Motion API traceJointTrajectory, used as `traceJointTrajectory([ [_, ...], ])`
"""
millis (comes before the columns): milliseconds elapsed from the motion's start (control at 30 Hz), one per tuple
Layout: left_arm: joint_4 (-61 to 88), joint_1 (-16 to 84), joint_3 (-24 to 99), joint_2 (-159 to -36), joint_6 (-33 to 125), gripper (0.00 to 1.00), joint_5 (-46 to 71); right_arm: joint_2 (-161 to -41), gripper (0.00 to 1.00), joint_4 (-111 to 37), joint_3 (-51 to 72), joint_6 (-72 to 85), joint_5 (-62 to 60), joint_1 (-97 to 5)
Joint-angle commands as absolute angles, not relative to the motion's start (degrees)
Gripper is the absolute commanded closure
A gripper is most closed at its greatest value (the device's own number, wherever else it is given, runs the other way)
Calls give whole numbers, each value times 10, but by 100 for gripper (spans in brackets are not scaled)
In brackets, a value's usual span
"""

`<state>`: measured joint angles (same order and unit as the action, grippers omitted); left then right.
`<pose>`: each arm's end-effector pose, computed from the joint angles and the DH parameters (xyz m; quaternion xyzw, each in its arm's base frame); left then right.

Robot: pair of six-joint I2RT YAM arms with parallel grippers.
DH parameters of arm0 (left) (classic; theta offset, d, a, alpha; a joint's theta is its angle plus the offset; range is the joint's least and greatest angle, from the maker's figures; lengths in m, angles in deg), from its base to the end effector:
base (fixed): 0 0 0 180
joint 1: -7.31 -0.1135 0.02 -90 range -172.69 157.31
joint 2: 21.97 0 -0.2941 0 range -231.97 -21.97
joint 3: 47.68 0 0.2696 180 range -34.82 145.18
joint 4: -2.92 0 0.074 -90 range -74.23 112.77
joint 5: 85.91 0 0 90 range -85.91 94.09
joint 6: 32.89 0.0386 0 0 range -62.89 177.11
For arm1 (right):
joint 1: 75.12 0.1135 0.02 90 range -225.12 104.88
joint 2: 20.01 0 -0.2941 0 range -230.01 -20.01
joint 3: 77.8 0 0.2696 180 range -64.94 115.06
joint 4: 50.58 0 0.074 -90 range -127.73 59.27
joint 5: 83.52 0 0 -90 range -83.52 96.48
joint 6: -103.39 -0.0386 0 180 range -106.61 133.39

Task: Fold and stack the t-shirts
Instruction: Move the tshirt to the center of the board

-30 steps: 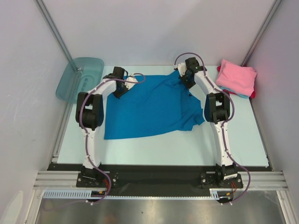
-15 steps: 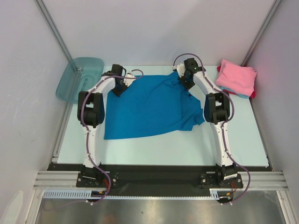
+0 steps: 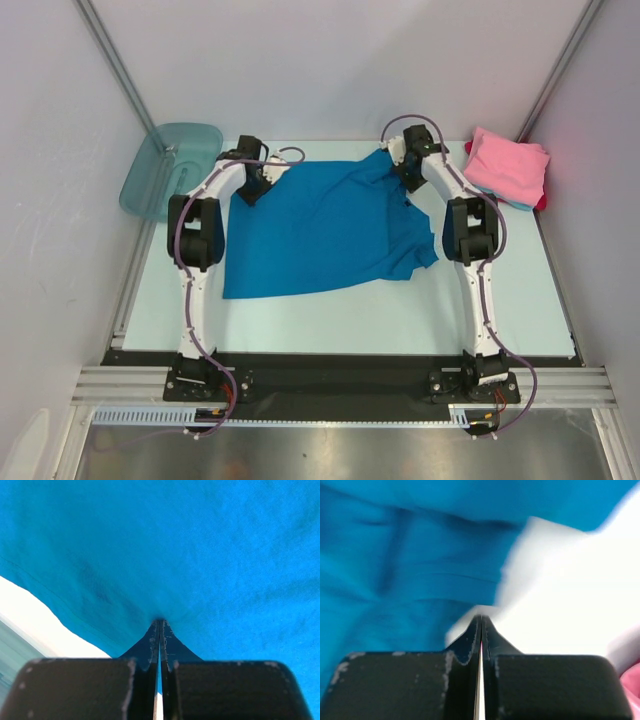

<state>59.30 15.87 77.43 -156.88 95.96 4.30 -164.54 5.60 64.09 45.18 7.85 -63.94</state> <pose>0.5328 -0.0803 0.1729 0.3937 0.8958 0.0522 0.1997 0.5762 0.1129 0.1754 -0.3498 0.8974 -0.0594 0.2623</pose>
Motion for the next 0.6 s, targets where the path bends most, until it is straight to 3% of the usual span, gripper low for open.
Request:
traceJointTrajectory([
  [0,645,146,784,-1599,950,100,43,-1611,100,57,622,459,109,-675],
  [567,662,145,807,-1603,950,100,26,-1559,100,82,639,456,69,-666],
])
